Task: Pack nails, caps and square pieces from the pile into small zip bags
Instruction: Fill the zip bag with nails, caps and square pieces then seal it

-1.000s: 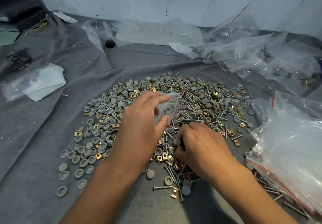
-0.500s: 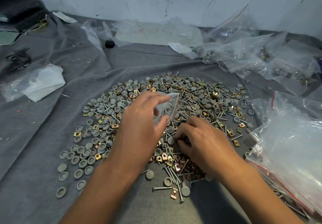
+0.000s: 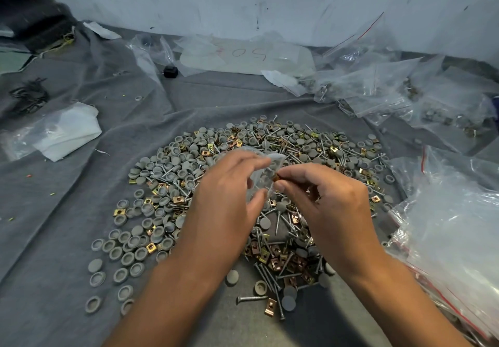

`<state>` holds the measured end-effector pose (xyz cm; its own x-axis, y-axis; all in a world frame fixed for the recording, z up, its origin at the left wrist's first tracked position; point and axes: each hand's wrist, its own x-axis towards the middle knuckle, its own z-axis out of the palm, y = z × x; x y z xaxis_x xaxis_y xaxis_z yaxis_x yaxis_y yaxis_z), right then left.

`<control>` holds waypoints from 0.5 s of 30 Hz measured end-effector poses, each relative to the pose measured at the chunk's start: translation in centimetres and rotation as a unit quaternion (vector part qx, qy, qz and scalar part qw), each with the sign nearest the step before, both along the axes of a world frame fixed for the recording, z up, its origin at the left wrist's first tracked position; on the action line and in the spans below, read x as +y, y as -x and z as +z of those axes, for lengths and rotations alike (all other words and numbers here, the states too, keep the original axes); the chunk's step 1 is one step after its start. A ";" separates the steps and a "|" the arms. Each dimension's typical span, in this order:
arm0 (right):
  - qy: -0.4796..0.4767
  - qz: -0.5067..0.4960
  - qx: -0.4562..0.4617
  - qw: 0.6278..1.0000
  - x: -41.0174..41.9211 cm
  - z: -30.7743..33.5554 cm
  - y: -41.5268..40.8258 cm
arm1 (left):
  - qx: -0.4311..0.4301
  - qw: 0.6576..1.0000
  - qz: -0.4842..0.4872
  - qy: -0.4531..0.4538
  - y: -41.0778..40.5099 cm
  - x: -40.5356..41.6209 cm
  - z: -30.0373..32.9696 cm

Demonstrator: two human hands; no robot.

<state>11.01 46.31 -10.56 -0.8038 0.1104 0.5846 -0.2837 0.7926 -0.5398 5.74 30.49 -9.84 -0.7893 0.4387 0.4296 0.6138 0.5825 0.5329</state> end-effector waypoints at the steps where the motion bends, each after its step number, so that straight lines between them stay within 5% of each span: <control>1: -0.017 -0.007 0.004 1.000 -0.1 0.0 0.0 | -0.004 1.000 -0.004 0.002 -0.1 0.0 0.0; 7: -0.056 -0.036 -0.039 0.997 -0.8 -0.1 0.4 | 0.010 1.000 -0.029 -0.002 -0.3 0.3 0.0; 15: 0.155 0.023 -0.180 0.971 0.4 0.7 0.1 | 0.047 0.998 -0.037 0.019 0.5 -0.3 -0.1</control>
<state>10.89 46.66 -9.89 -0.9583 0.1953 0.2086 -0.0631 0.5675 -0.8210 5.27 30.17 -9.95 -0.7112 0.5120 0.4817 0.7021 0.5528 0.4489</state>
